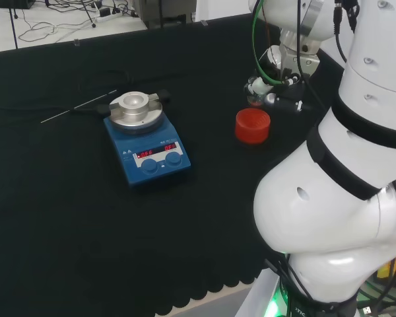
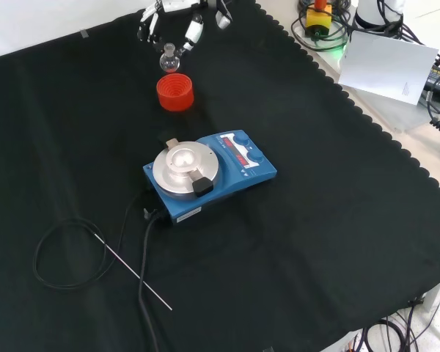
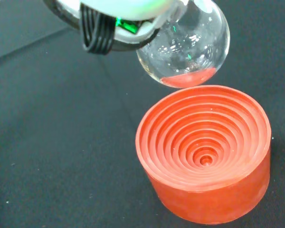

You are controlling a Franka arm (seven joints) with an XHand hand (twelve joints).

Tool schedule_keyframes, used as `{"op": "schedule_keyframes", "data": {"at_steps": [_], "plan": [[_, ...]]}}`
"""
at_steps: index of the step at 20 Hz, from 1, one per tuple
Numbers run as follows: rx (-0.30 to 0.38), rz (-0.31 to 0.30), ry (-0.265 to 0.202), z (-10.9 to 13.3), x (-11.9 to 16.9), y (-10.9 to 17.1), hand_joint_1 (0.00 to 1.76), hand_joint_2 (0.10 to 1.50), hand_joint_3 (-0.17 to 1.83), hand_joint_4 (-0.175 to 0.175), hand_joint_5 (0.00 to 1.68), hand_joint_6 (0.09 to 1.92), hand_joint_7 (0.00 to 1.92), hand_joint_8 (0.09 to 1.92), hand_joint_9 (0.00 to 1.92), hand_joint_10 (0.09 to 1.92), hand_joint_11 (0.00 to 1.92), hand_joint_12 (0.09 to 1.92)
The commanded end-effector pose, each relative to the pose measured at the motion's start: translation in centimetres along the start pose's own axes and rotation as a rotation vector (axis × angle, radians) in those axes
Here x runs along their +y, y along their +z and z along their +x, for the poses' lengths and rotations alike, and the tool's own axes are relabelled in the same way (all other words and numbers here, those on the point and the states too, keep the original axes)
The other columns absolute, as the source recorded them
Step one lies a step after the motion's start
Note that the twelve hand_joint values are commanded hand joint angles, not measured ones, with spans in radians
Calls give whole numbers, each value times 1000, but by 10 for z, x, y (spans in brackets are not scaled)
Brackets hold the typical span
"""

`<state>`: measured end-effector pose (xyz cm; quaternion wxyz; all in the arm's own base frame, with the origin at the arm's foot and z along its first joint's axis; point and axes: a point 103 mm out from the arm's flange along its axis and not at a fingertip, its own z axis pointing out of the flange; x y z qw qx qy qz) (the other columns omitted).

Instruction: Place the round-bottom flask on the heater.

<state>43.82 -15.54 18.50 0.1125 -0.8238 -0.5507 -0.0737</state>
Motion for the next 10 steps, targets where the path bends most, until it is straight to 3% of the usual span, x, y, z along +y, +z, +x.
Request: {"op": "schedule_keyframes", "data": {"at_steps": [1,9,10], "plan": [[-2,-14,-29,28,-37,-16,1115,700,687,71,1153,899,420,682,678,589,377,1329],[-5,-24,-112,85,-44,-34,1122,692,703,47,1153,906,419,687,678,593,393,1327],[5,-22,-124,83,-41,-40,1122,692,704,46,1153,907,419,687,678,593,393,1327]]}}
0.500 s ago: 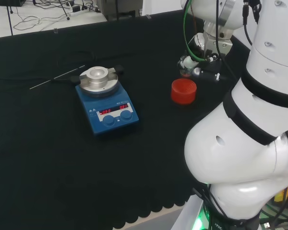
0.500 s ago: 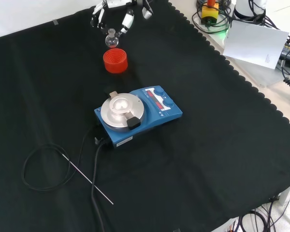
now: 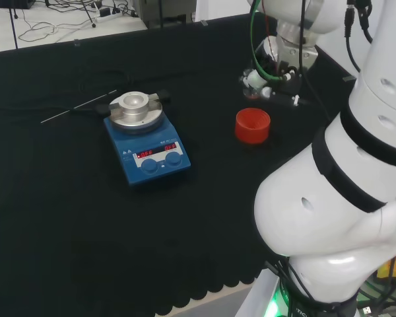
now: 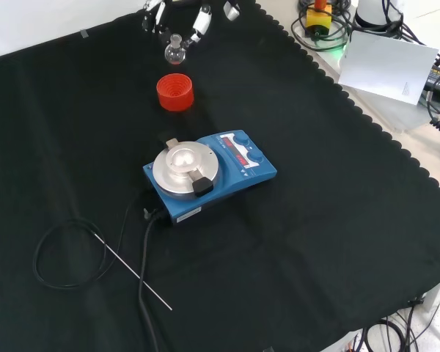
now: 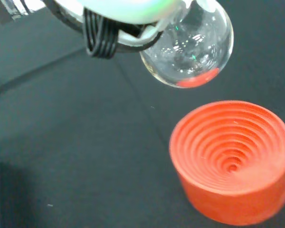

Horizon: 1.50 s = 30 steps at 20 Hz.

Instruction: Place the round-bottom flask on the heater.

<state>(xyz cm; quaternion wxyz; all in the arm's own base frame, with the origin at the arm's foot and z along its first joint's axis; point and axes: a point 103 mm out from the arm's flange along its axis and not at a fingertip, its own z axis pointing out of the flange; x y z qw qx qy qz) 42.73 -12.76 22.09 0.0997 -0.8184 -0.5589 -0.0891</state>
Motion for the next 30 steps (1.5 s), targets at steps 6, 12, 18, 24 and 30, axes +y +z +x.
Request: {"op": "schedule_keyframes", "data": {"at_steps": [6,12,18,24,30], "plan": [[-23,37,-175,115,-14,-2,1123,691,706,42,1153,908,419,688,678,593,397,1327],[-18,53,-258,165,-8,12,1125,689,710,34,1152,910,421,689,681,595,407,1328],[-19,87,-311,208,4,30,1129,686,717,21,1153,913,425,692,687,597,421,1325],[2,113,-350,236,20,41,1134,678,730,1,1156,912,427,694,688,596,428,1317],[16,150,-366,255,28,57,1135,677,731,-2,1157,912,427,694,689,596,430,1317]]}}
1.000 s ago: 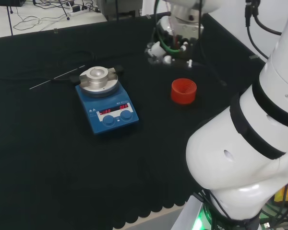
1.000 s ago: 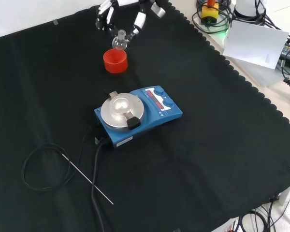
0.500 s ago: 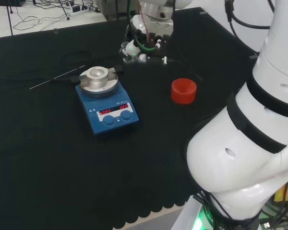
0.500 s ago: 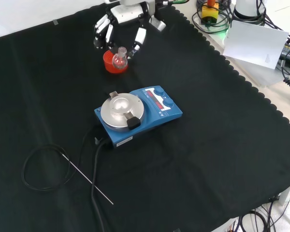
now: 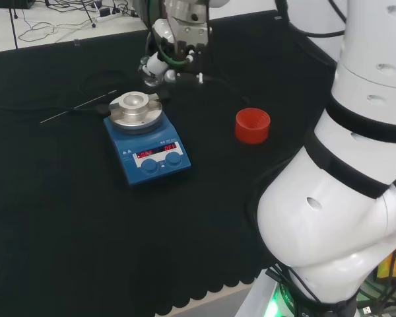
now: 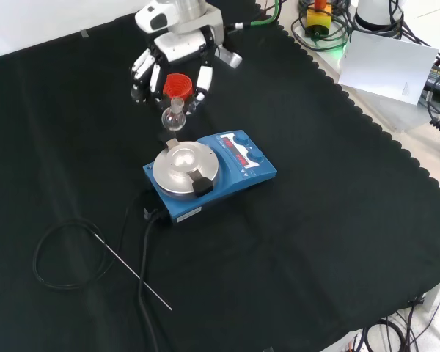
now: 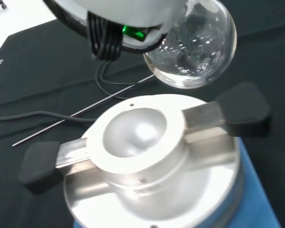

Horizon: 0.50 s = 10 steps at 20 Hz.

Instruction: Place the round-bottom flask on the heater.

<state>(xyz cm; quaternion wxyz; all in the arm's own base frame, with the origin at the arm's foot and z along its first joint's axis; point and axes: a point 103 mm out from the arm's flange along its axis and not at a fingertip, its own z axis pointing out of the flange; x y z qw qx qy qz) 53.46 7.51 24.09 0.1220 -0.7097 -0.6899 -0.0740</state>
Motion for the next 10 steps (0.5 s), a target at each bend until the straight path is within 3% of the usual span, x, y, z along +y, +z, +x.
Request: {"op": "schedule_keyframes", "data": {"at_steps": [1,10], "plan": [[29,51,-42,31,13,21,1135,676,732,-2,1157,912,427,694,690,596,430,1317],[32,99,-43,42,16,41,1137,675,734,-7,1158,911,427,694,690,596,432,1316]]}}
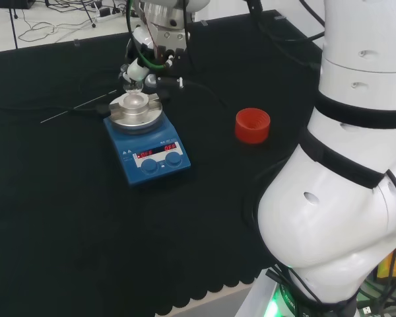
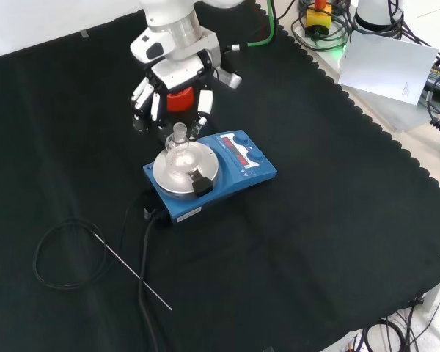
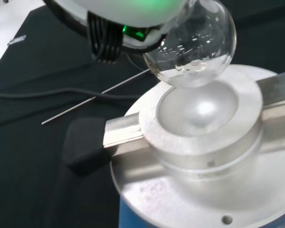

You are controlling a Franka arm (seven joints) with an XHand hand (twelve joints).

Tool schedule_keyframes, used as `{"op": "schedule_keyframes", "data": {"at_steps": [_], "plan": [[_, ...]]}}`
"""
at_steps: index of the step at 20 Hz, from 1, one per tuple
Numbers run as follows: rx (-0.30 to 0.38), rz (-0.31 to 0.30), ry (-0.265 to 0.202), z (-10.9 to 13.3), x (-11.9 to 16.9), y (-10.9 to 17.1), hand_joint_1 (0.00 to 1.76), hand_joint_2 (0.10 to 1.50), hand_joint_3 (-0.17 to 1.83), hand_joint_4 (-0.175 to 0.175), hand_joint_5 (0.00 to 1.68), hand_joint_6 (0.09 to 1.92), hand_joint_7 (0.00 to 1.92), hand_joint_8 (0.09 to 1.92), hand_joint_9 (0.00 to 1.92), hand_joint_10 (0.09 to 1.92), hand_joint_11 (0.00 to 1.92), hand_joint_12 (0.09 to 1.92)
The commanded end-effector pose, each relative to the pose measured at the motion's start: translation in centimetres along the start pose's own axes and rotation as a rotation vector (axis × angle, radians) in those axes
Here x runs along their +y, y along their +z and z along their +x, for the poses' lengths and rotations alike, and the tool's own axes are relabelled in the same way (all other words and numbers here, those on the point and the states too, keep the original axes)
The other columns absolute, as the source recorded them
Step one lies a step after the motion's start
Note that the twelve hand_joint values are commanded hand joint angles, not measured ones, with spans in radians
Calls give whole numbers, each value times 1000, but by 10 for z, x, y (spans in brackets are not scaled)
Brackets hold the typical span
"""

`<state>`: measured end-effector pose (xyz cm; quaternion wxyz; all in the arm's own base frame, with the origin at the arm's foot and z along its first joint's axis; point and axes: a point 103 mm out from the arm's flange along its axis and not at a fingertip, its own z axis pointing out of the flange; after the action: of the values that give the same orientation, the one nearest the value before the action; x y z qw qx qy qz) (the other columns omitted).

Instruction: Place the round-bottom flask on the heater.

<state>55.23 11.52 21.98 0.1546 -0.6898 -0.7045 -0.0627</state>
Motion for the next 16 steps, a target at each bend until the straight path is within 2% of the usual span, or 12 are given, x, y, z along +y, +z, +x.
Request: {"op": "schedule_keyframes", "data": {"at_steps": [1,16], "plan": [[4,32,-2,7,-1,12,1137,675,734,-7,1158,911,426,694,690,596,432,1316],[3,63,19,-5,4,25,1139,672,738,-12,1159,910,422,693,686,595,432,1316]]}}
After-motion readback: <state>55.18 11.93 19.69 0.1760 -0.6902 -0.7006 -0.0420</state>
